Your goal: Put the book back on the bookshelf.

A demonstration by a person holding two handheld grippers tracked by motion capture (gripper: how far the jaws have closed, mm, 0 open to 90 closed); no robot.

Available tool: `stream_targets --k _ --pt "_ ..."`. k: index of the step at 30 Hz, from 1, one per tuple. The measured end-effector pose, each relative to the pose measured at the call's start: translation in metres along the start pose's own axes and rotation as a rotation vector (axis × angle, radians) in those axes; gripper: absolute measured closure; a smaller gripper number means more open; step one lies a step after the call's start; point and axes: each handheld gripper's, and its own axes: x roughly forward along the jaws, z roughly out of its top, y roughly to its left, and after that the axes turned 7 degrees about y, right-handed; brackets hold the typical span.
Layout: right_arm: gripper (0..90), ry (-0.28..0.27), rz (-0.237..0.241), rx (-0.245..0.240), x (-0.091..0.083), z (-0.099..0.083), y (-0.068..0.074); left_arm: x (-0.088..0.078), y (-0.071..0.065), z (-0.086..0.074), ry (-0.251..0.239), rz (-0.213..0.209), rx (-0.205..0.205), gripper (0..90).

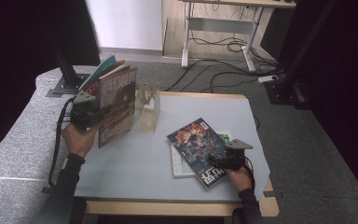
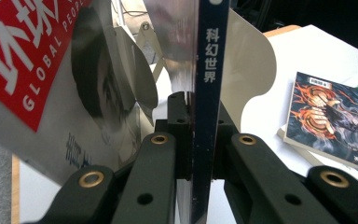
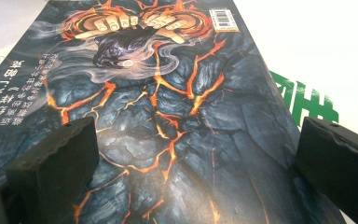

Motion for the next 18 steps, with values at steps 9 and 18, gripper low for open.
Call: stream_targets --k 9,18 --pt "0.0 0.0 0.0 0.001 0.0 0.0 0.0 0.015 0.001 0.01 -0.015 0.025 -0.013 84.1" --pt "0.0 -0.001 0.001 0.0 0.0 0.0 0.0 0.03 0.003 0.017 -0.046 0.055 -0.016 84.0"
